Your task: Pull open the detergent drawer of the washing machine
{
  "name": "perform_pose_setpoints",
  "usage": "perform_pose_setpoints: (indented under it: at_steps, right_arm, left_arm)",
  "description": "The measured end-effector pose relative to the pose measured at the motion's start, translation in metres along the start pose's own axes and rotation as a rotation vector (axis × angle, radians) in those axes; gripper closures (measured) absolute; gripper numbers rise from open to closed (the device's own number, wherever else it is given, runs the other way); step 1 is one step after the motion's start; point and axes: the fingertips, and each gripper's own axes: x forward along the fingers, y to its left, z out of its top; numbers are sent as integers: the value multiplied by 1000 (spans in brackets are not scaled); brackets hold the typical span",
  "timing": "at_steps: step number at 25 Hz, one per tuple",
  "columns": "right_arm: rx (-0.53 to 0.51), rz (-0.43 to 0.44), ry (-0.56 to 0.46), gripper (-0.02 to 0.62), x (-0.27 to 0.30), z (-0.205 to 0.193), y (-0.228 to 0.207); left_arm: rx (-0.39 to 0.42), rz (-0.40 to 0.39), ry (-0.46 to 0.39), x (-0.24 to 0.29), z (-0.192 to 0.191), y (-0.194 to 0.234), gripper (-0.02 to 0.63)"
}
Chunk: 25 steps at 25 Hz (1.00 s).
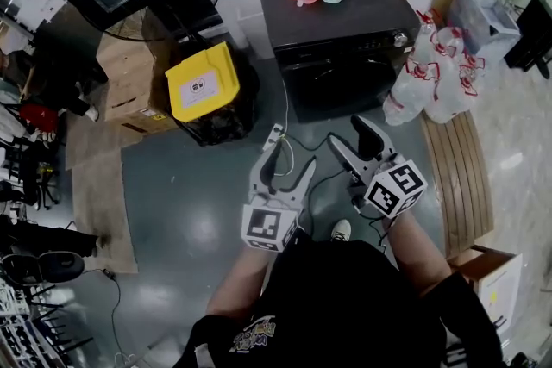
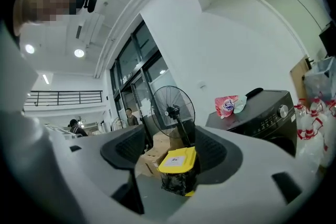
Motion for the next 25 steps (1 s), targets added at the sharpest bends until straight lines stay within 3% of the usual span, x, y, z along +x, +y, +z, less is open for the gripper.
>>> perform_pose_setpoints:
  at_steps: [18,25]
  right_arm:
    - [103,-106,-15,270,95,-32,19]
    - [173,-143,-42,264,132,-45,29]
  left_arm:
    - [-20,-80,1,-13,-3,110,319]
    - [6,-126,-3,-21,-9,149,318]
